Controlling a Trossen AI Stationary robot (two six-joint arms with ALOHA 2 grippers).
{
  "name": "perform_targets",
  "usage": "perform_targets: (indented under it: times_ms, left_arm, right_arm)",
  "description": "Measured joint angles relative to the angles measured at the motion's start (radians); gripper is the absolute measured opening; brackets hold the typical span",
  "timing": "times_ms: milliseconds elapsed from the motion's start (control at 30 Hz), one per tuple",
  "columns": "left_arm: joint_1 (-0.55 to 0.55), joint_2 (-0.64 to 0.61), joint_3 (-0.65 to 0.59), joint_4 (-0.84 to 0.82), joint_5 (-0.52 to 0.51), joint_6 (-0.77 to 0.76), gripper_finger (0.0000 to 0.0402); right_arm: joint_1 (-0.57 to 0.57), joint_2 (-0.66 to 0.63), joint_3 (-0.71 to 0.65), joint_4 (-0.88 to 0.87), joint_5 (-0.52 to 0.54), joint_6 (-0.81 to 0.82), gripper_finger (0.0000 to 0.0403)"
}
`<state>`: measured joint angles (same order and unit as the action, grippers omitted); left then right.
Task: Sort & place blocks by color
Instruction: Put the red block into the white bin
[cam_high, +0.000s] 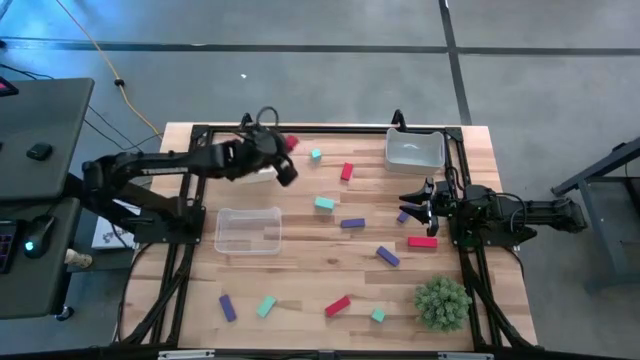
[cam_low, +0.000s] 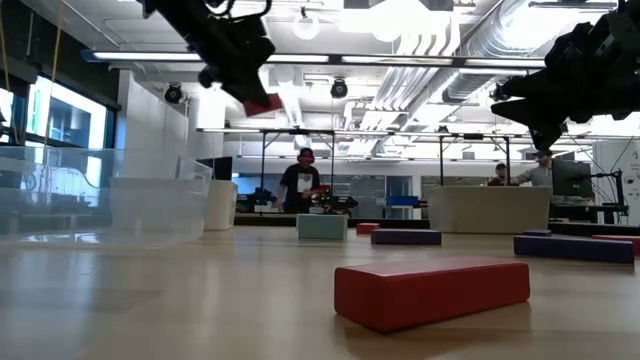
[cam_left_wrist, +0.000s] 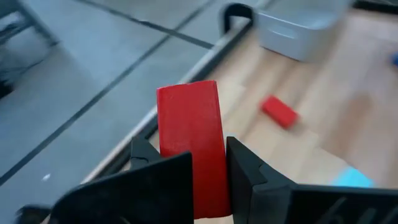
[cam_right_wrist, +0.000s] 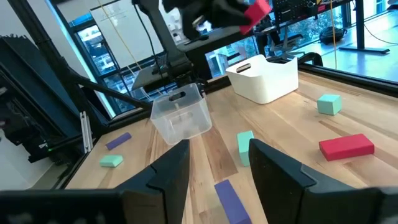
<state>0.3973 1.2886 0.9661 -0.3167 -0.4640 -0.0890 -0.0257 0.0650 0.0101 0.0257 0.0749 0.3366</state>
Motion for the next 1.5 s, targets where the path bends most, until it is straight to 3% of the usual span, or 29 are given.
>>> perform_targets:
  times_ms: [200, 533, 800, 967, 1300, 1500]
  left_arm:
    - [0.133, -0.029, 0.001, -0.019, -0.006, -0.009, 0.0007]
    - [0.307, -0.003, 0.001, -0.205, 0.142, -0.055, 0.0007]
    - [0.325, 0.047, 0.001, -0.371, 0.174, -0.095, 0.0007]
    - [0.324, 0.105, 0.001, -0.381, 0.260, -0.133, 0.0007]
    - [0.314, 0.232, 0.000, -0.391, 0.259, -0.155, 0.0008]
    - [0.290, 0.262, 0.000, -0.387, 0.311, -0.153, 0.0008]
  right_arm:
    - [0.000, 0.000, 0.000, 0.000, 0.000, 0.000, 0.0156]
    - [0.000, 0.000, 0.000, 0.000, 0.000, 0.000, 0.0156]
    - [0.000, 0.000, 0.000, 0.000, 0.000, 0.002, 0.0156]
    - [0.000, 0.000, 0.000, 0.000, 0.000, 0.001, 0.0156]
    - [0.000, 0.000, 0.000, 0.000, 0.000, -0.002, 0.0156]
    - [0.000, 0.000, 0.000, 0.000, 0.000, -0.002, 0.0156]
